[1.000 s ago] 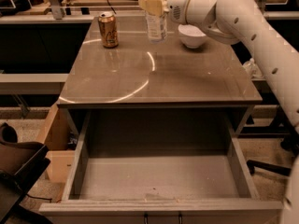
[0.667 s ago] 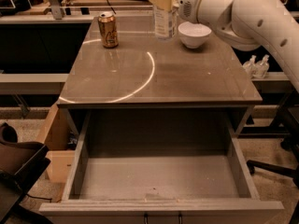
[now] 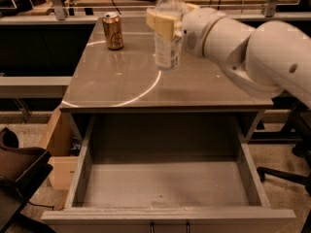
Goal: Place blue plastic bottle into top drawer
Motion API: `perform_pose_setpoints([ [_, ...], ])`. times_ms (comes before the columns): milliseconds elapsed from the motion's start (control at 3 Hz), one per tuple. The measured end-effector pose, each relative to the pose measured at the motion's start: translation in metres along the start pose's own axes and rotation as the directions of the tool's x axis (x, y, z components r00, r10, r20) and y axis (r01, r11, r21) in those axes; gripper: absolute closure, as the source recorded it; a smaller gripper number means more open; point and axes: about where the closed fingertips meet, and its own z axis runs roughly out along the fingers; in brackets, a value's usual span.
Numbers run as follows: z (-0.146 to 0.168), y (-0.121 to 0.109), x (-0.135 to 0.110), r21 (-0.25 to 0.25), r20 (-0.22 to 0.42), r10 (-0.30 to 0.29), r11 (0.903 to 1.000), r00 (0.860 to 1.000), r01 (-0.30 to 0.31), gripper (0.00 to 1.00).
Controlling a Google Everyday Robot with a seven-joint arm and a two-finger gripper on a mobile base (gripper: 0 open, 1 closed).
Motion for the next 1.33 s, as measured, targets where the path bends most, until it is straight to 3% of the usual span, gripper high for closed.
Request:
perform_pose_setpoints([
  [333,-0.033,0.045,0.051,-0.023,-0.060,0.036,0.9990,0.998,-0.038,1.00],
  [667,-0.072,0.065,0.095,-0.038,-0.110,0.047,0.9980,0.993,-0.052,1.00],
  [1333,-0.111,0.072,0.169,-0.085,-0.139,0.032,0.9954,0.990,-0.044,1.00],
])
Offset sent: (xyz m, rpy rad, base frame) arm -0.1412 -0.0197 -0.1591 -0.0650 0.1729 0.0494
